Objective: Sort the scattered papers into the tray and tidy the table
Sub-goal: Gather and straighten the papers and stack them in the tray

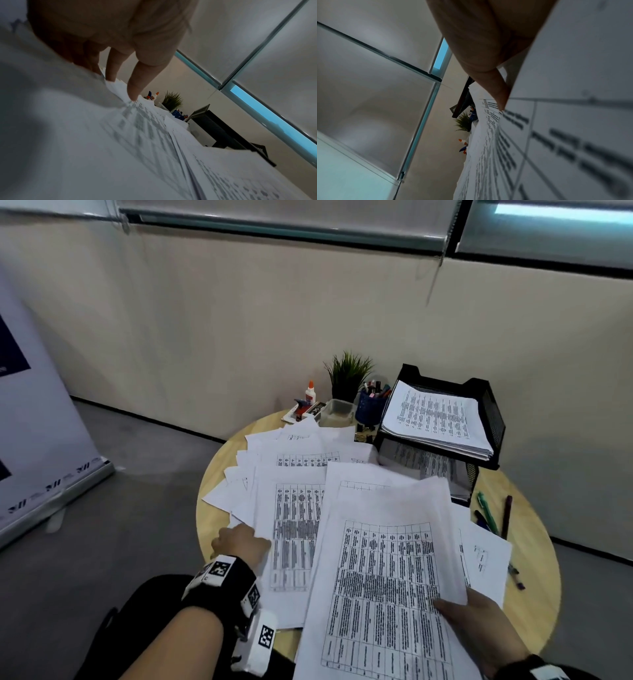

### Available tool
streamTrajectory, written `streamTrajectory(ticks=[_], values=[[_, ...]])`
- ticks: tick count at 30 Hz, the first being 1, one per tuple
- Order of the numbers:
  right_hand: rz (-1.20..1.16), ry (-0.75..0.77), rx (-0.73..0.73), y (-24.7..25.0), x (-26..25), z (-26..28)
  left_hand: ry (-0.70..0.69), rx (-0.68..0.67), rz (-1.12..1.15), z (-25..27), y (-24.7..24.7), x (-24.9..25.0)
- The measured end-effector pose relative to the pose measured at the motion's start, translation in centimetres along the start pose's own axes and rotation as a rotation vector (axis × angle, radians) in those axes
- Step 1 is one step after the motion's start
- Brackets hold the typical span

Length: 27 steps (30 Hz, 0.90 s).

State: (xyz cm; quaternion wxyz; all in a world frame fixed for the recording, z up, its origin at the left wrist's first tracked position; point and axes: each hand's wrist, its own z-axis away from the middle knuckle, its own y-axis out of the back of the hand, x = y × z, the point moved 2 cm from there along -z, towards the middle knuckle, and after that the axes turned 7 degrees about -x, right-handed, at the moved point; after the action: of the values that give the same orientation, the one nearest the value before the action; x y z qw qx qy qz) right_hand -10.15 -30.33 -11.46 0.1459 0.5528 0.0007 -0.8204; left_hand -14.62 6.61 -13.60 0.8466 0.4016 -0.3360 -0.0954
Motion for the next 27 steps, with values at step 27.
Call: streamTrajectory(ticks=[27], values=[[0.137,0.074,0.017,0.8,-0.4,-3.2,-0.210,-0.337,0.675,1.1,-1.4,1.8]])
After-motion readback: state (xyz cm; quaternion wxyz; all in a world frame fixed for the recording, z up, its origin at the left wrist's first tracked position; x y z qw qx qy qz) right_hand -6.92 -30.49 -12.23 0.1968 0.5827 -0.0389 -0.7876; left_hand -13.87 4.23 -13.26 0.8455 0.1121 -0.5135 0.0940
